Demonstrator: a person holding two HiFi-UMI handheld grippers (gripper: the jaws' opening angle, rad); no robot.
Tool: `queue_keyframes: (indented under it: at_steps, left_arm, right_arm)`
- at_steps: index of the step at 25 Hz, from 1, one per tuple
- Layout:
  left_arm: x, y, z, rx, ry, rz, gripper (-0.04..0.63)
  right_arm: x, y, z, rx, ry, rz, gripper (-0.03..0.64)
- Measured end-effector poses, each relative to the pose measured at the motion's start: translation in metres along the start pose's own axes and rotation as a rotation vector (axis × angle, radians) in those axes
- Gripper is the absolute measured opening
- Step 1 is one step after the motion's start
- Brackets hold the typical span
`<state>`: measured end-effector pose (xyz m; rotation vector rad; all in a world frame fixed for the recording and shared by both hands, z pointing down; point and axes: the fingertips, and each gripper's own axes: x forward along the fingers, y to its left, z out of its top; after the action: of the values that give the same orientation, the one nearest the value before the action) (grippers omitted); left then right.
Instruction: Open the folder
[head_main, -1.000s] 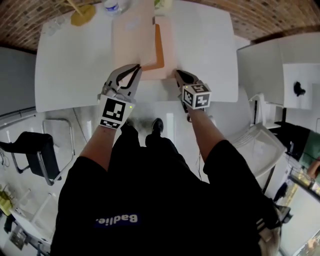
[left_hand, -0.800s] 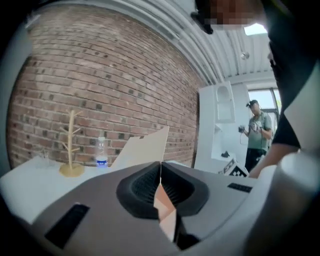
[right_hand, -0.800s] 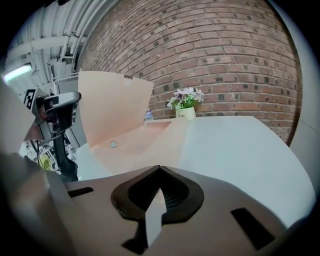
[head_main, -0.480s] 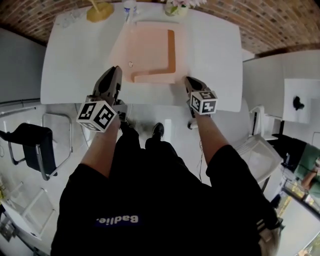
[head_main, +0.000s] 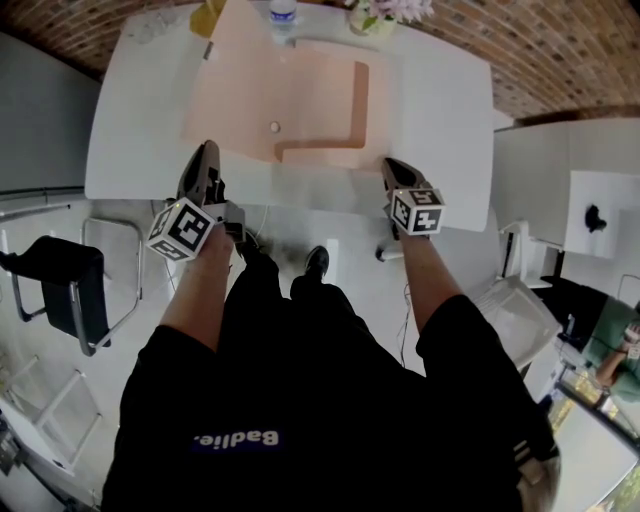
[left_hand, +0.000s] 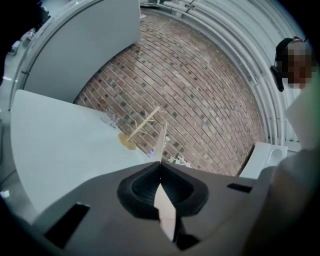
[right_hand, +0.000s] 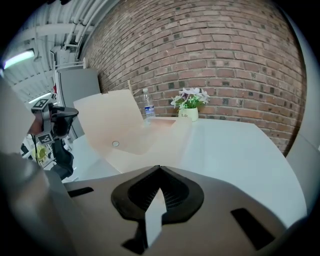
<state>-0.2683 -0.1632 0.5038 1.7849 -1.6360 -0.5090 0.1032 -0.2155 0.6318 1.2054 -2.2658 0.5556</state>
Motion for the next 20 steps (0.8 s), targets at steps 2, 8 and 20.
queue_keyframes:
  at_steps: [2, 8, 20]
  left_arm:
    - [-0.003, 0.017, -0.002, -0.046, -0.008, 0.024, 0.003]
    - [-0.008, 0.076, -0.006, -0.134, -0.017, 0.142, 0.003]
    - [-0.007, 0.157, -0.039, -0.313, 0.114, 0.302, 0.005]
  right_arm:
    - [0.000, 0.001, -0.001, 0.000, 0.002, -0.007, 0.028]
    - [-0.002, 0.003, -0.001, -0.009, 0.015, -0.034, 0.028]
    - [0.000, 0.000, -0.003, -0.061, 0.089, -0.094, 0.028]
